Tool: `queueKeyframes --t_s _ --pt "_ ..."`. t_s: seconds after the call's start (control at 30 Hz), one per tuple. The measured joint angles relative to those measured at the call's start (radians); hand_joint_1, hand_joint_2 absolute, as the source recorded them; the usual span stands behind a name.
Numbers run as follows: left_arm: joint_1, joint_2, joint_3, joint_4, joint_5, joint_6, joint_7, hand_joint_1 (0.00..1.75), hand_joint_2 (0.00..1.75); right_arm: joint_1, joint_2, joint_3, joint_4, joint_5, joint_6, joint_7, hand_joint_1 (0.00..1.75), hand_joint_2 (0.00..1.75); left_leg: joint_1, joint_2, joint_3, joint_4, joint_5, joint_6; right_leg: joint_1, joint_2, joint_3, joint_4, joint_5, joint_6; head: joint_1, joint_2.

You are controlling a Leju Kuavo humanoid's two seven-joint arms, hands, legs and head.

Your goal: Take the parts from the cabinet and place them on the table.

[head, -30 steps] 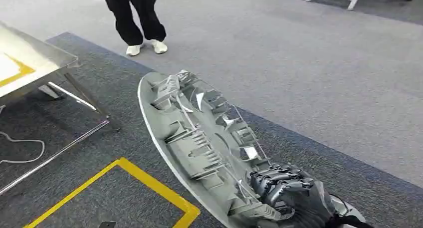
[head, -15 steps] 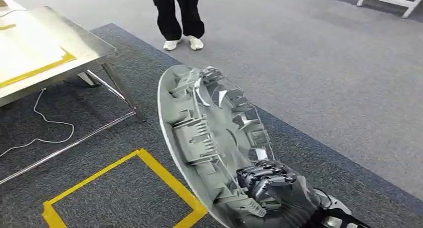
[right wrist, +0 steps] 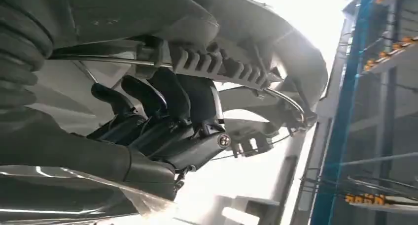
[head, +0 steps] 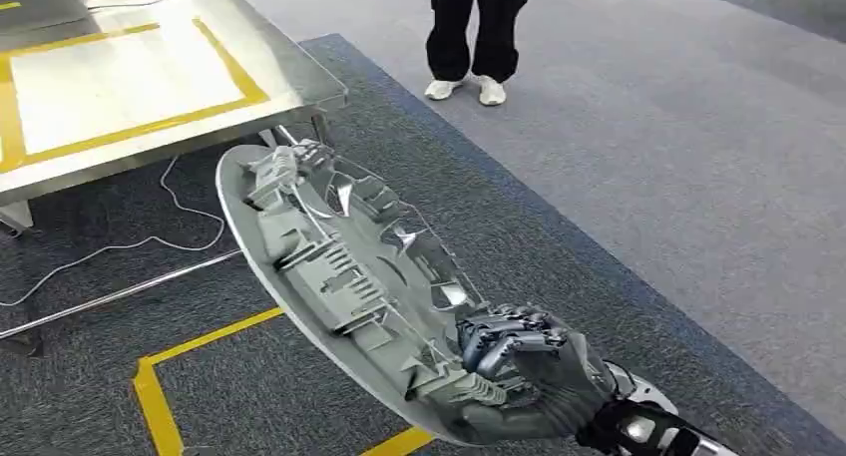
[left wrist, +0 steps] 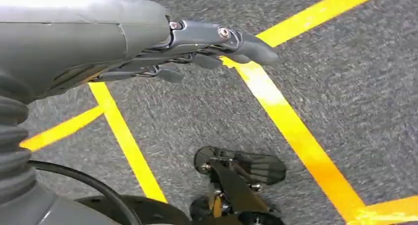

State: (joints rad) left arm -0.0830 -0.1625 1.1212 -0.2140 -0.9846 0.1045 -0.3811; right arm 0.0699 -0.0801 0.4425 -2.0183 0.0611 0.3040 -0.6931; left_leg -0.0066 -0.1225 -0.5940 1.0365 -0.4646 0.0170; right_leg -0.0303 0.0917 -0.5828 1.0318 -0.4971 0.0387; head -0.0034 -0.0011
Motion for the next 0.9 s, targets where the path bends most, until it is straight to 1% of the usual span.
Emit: queueKeyframes --t_s 0.03,0.07,0.1,0.13,0.17,0.2,0.23,0.27,0.3,0.33,0.37,0.4,0.43,0.47,0.5,0.53,0.6,0.63,0.67,0.7,0.73,0.77,0.8,0.83,0.87,0.9 --pt "0.002 0.000 0.001 0.000 0.000 0.000 0.000 0.00 1.75 0.000 0.000 -0.003 -0.007 -0.003 0.000 0.000 1.75 1.75 0.006 -0.009 -0.006 -0.005 0.005 -0.007 0.006 -0.012 -0.006 0.007 0.000 -0.007 0.000 0.000" --pt "0.006 0.000 0.002 0.000 0.000 0.000 0.000 0.00 1.75 -0.003 0.000 -0.005 -0.014 -0.004 -0.002 -0.001 1.75 1.75 0.008 -0.019 -0.008 -0.008 0.007 -0.012 0.010 -0.019 -0.006 0.011 0.000 -0.013 0.000 0.000" --pt "0.009 0.000 0.006 0.000 0.000 0.000 0.000 0.00 1.75 -0.004 0.000 -0.006 -0.020 -0.004 -0.003 -0.001 1.75 1.75 0.010 -0.028 -0.009 -0.008 0.007 -0.016 0.011 -0.028 -0.004 0.009 -0.001 -0.018 0.001 0.000" --pt "0.010 0.007 0.011 0.000 -0.001 0.000 0.000 0.00 1.75 -0.005 0.000 -0.006 -0.026 -0.003 -0.004 -0.001 1.75 1.75 0.010 -0.018 -0.009 -0.002 0.001 -0.021 0.003 -0.045 0.002 0.001 0.002 -0.026 0.000 0.000" --pt "0.009 0.003 0.013 0.000 -0.001 0.000 0.000 0.00 1.75 -0.004 0.000 -0.007 -0.031 0.001 -0.008 -0.001 1.75 1.75 0.002 0.045 -0.017 0.019 -0.011 -0.028 0.004 -0.056 0.008 -0.001 0.000 -0.032 -0.005 0.000" --pt "0.006 0.003 0.014 0.000 -0.001 0.000 0.000 0.00 1.75 -0.003 0.000 -0.007 -0.038 0.004 -0.018 -0.001 1.75 1.75 0.003 0.086 -0.044 0.073 -0.043 -0.035 0.005 -0.073 0.012 -0.002 -0.004 -0.039 -0.014 0.000" --pt "0.002 0.003 0.016 0.000 -0.002 0.000 0.000 0.00 1.75 0.001 0.000 -0.010 -0.044 0.005 -0.029 -0.001 1.75 1.75 0.008 0.103 -0.084 0.152 -0.080 -0.039 0.008 -0.090 0.014 -0.002 -0.007 -0.043 -0.011 0.000" --pt "0.001 0.002 0.016 0.000 -0.004 0.000 0.000 0.00 1.75 0.002 0.000 -0.012 -0.047 0.005 -0.037 -0.001 1.75 1.75 0.011 0.110 -0.125 0.234 -0.112 -0.042 0.009 -0.107 0.016 -0.002 -0.010 -0.045 -0.012 0.000" --pt "0.002 0.002 0.016 0.000 -0.004 0.000 0.000 0.00 1.75 0.002 0.000 -0.013 -0.052 0.006 -0.039 -0.001 1.75 1.75 0.014 0.111 -0.154 0.289 -0.125 -0.045 0.009 -0.121 0.018 -0.001 -0.013 -0.044 -0.012 0.000" --pt "0.005 0.002 0.017 0.000 -0.005 0.000 0.000 0.00 1.75 0.004 0.000 -0.014 -0.055 0.011 -0.039 -0.001 1.75 1.75 0.016 0.111 -0.159 0.293 -0.113 -0.047 0.009 -0.134 0.022 -0.001 -0.016 -0.044 -0.012 0.000" --pt "0.007 0.003 0.017 0.000 -0.009 0.000 -0.001 0.00 1.75 0.006 0.000 -0.015 -0.058 0.014 -0.040 -0.001 1.75 1.75 0.016 0.113 -0.141 0.256 -0.081 -0.046 0.009 -0.146 0.026 -0.001 -0.020 -0.042 -0.012 0.000" --pt "0.008 0.003 0.017 0.000 -0.011 0.000 -0.002 0.00 1.75 0.008 0.000 -0.015 -0.063 0.019 -0.042 -0.001 1.75 1.75 0.016 0.119 -0.103 0.180 -0.034 -0.042 0.009 -0.158 0.032 -0.001 -0.024 -0.040 -0.012 0.000" --pt "0.008 0.004 0.017 0.000 -0.011 0.000 -0.002 0.00 1.75 0.009 0.000 -0.015 -0.069 0.023 -0.046 -0.001 1.75 1.75 0.014 0.135 -0.057 0.089 0.010 -0.035 0.009 -0.169 0.040 -0.002 -0.029 -0.038 -0.011 0.000" --pt "0.007 0.004 0.017 0.000 -0.013 0.000 -0.002 0.00 1.75 0.009 0.000 -0.015 -0.075 0.025 -0.051 -0.001 1.75 1.75 0.005 0.183 -0.020 0.013 0.031 -0.025 0.009 -0.178 0.045 -0.002 -0.033 -0.035 -0.012 0.000" --pt "0.003 0.004 0.017 0.000 -0.016 0.001 -0.002 0.00 1.75 0.014 0.000 -0.015 -0.079 0.025 -0.055 -0.001 1.75 1.75 -0.009 0.205 -0.013 -0.001 0.011 -0.017 0.017 -0.189 0.047 -0.002 -0.038 -0.027 -0.012 0.000" --pt "0.000 0.004 0.017 0.000 -0.021 0.003 -0.002 0.00 1.75 0.018 0.000 -0.015 -0.082 0.026 -0.058 -0.002 1.75 1.75 -0.008 0.193 -0.017 -0.001 0.014 -0.012 0.016 -0.197 0.048 -0.004 -0.039 -0.021 -0.010 0.000" --pt "0.006 0.004 0.017 0.000 -0.023 0.003 -0.002 0.00 1.75 0.024 0.000 -0.014 -0.087 0.028 -0.061 -0.002 1.75 1.75 -0.010 0.170 -0.021 -0.002 0.010 -0.003 0.016 -0.219 0.059 -0.014 -0.041 -0.011 -0.011 0.000" --pt "0.007 0.004 0.016 0.000 -0.024 0.004 -0.002 0.00 1.75 0.025 0.000 -0.014 -0.091 0.028 -0.064 -0.001 1.75 1.75 -0.006 0.158 -0.012 -0.016 0.014 0.005 0.018 -0.227 0.068 -0.019 -0.047 -0.003 -0.011 0.000" --pt "0.010 0.000 0.016 0.000 -0.024 0.003 -0.003 0.00 1.75 0.026 -0.001 -0.014 -0.093 0.028 -0.066 0.000 1.75 1.75 0.001 0.146 -0.001 -0.026 0.020 0.009 0.014 -0.173 0.060 -0.004 -0.058 0.003 -0.006 0.000" --pt "0.008 0.000 0.016 0.000 -0.025 0.004 -0.003 0.00 1.75 0.030 -0.003 -0.014 -0.095 0.027 -0.068 0.000 1.75 1.75 0.005 0.137 0.001 -0.028 0.020 0.015 0.011 -0.125 0.039 0.043 -0.087 0.002 -0.003 0.000" --pt "0.002 0.000 0.016 0.000 -0.025 0.004 -0.003 0.00 1.75 0.036 -0.005 -0.013 -0.096 0.028 -0.068 -0.001 1.75 1.75 0.006 0.124 0.001 -0.027 0.019 0.019 0.011 -0.104 0.001 0.117 -0.121 0.003 0.002 0.000" --pt "0.001 -0.001 0.016 0.000 -0.025 0.004 -0.003 0.00 1.75 0.041 -0.007 -0.013 -0.096 0.028 -0.068 -0.001 1.75 1.75 0.006 0.109 0.001 -0.027 0.018 0.020 0.011 -0.096 -0.046 0.203 -0.154 0.005 0.003 0.000" --pt "0.001 -0.002 0.016 0.000 -0.025 0.004 -0.003 0.00 1.75 0.042 -0.009 -0.013 -0.096 0.028 -0.068 -0.001 1.75 1.75 0.005 0.095 0.002 -0.027 0.016 0.022 0.011 -0.093 -0.090 0.271 -0.172 0.006 0.002 0.000" --pt "0.002 -0.002 0.016 0.000 -0.025 0.004 -0.003 0.00 1.75 0.043 -0.009 -0.013 -0.096 0.028 -0.068 -0.001 1.75 1.75 0.005 0.081 0.003 -0.026 0.015 0.022 0.011 -0.093 -0.114 0.294 -0.164 0.007 0.003 0.000" --pt "0.003 -0.002 0.016 0.000 -0.025 0.004 -0.003 0.00 1.75 0.044 -0.010 -0.013 -0.096 0.028 -0.068 -0.001 1.75 1.75 0.005 0.064 0.007 -0.026 0.013 0.021 0.011 -0.093 -0.112 0.265 -0.126 0.007 0.002 0.000" --pt "0.003 -0.003 0.016 0.000 -0.025 0.004 -0.003 0.00 1.75 0.045 -0.010 -0.013 -0.096 0.028 -0.068 -0.001 1.75 1.75 0.006 0.050 0.010 -0.025 0.011 0.020 0.010 -0.091 -0.093 0.211 -0.081 0.007 0.003 0.000"
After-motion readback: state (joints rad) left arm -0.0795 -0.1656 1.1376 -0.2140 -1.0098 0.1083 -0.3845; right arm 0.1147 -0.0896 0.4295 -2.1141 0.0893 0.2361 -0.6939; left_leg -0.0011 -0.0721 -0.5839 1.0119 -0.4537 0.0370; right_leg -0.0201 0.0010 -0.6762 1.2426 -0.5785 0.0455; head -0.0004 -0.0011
